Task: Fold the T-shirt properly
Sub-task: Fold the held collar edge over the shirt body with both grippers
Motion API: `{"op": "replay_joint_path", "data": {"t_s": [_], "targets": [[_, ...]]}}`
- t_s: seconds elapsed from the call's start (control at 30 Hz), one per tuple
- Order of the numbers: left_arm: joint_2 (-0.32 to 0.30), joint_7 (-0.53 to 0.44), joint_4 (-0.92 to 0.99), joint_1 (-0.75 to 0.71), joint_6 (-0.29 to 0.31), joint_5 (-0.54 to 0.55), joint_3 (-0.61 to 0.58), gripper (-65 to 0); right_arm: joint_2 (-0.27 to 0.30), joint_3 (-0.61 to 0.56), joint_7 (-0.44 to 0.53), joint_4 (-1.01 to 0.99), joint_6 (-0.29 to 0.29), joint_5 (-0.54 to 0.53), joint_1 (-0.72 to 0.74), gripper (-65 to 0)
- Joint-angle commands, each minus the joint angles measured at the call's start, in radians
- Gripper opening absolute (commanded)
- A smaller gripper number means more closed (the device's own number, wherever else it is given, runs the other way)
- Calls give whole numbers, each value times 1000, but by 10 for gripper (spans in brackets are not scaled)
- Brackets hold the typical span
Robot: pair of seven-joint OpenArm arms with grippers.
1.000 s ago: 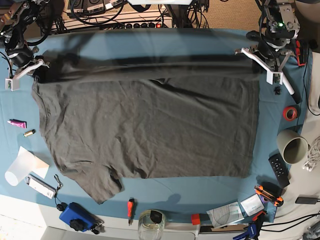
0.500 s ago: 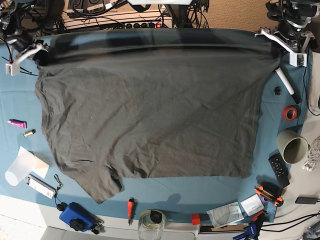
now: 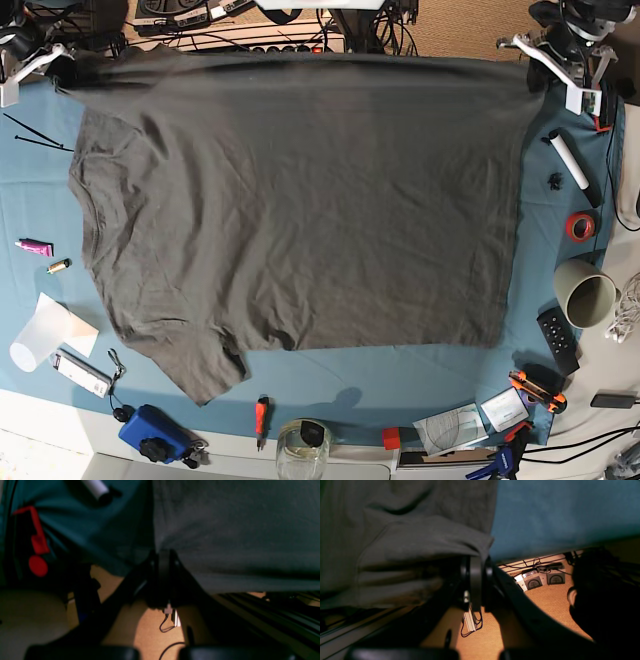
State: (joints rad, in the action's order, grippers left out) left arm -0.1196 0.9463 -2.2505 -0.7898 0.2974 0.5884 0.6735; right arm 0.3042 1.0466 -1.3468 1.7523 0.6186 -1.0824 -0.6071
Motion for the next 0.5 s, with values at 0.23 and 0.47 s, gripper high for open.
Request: {"op": "replay_joint_path", "data": {"t_s": [0.23, 0.47], "targets": [[-11, -28, -14, -5, -11, -19, 10, -650, 23, 17, 79, 14, -5, 2, 1, -650], [-11, -26, 26, 67, -12, -18, 10, -650, 23, 5, 55, 14, -5, 19, 72, -650]]}}
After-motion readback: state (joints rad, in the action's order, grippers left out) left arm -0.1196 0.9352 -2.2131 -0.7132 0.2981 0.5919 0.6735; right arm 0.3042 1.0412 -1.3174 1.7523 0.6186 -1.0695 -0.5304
